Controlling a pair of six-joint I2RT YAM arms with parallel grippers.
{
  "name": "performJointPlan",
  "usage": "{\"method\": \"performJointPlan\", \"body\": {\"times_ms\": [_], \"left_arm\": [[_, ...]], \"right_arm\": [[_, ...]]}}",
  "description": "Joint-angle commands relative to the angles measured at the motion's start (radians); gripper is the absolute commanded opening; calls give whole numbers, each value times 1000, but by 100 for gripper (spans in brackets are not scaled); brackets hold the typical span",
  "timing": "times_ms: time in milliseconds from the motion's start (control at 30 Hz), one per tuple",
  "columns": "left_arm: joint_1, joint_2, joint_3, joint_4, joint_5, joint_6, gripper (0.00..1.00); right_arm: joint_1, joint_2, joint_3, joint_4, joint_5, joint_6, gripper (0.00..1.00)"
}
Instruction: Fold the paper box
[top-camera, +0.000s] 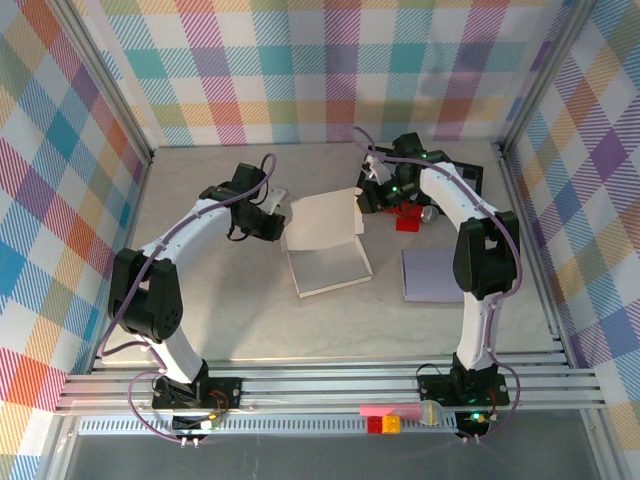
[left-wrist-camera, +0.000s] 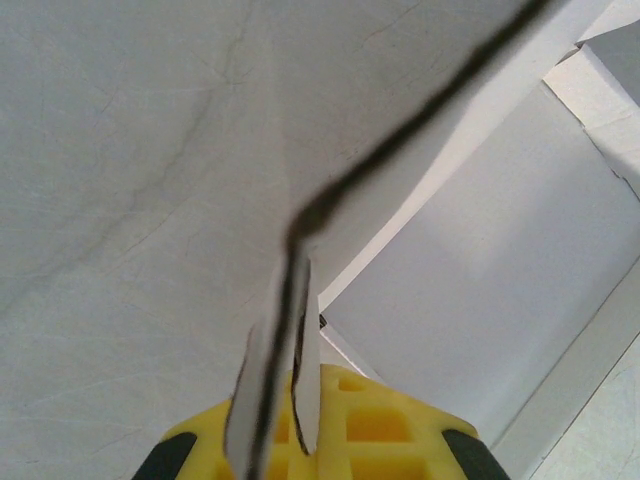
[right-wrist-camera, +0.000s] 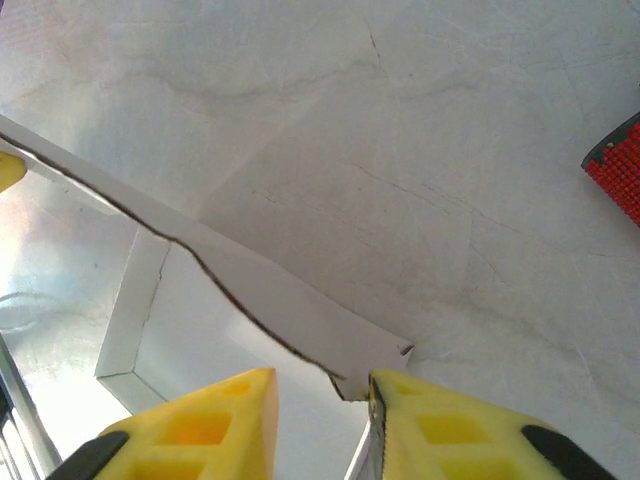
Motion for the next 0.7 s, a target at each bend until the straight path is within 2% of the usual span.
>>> {"method": "performJointPlan", "body": {"times_ms": [0, 200, 400, 533, 667], "left_arm": [[6, 10, 32, -19, 10, 9, 0], [6, 17, 34, -2, 10, -14, 0], [5, 18, 34, 2, -1, -16, 0], [5, 20, 37, 3, -9, -23, 0], [5, 28, 49, 6, -31, -62, 0]], "right_arm": [[21, 5, 21, -25, 15, -10, 23], [45, 7, 30, -10, 119, 19, 19], [58, 9, 45, 14, 194, 51, 22], [60, 13, 70, 9, 210, 60, 1], [72, 15, 83, -5, 236, 76, 1]]}}
